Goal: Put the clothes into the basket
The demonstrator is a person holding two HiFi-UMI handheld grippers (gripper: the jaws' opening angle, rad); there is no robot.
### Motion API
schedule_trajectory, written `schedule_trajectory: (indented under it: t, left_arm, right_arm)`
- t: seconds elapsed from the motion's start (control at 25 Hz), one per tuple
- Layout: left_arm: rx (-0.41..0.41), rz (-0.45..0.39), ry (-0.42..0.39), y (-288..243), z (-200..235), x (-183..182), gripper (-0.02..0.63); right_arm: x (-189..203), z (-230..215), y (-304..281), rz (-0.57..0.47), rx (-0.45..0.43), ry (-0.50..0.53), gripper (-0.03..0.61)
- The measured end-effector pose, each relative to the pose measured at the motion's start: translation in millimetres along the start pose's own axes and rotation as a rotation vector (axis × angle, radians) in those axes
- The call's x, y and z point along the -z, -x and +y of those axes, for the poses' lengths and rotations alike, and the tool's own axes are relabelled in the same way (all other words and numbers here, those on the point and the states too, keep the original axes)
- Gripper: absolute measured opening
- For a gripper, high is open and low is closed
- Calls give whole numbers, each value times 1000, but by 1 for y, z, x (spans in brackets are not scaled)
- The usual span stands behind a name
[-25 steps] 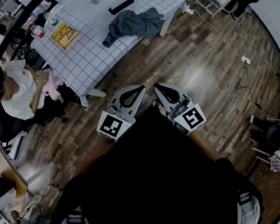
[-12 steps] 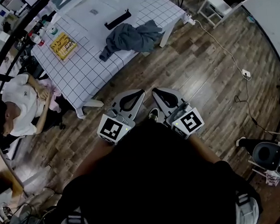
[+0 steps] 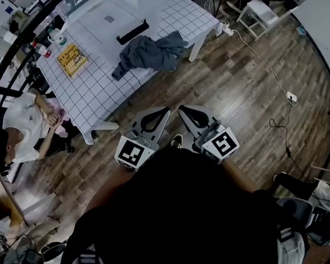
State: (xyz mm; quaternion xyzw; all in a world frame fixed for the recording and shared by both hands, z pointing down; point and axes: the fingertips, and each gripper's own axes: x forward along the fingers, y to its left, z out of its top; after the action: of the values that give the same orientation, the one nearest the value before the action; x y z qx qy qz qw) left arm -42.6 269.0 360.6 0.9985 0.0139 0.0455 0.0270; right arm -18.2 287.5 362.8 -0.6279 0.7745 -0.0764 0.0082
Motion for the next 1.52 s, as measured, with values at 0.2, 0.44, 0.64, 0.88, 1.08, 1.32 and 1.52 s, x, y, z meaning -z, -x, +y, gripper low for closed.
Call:
schedule_trajectory:
  t: [0.2, 0.44, 0.64, 0.88, 1.08, 1.32, 1.52]
  left_arm:
    - [-39, -7, 9, -25, 4, 0, 3]
    - [-78, 8, 27, -43, 15, 4, 3]
    - [-93, 0, 31, -56, 26, 8, 3]
    - [-95, 9, 31, -63, 52, 16, 3]
    - [-93, 4, 34, -75, 81, 18, 3]
    - [-78, -3, 48, -88, 117, 21, 3]
    - [-51, 12, 38, -101, 151, 18, 3]
  right_arm:
    - [-1, -27, 4, 11, -25, -7, 17]
    - [5, -51, 2, 38, -55, -9, 17]
    - [12, -66, -4, 54, -64, -15, 17]
    - [14, -80, -28, 59, -68, -11, 17]
    - [16, -96, -53, 74, -70, -6, 17]
    - [14, -121, -90, 70, -61, 3, 17]
    - [12, -139, -119, 88, -47, 19, 17]
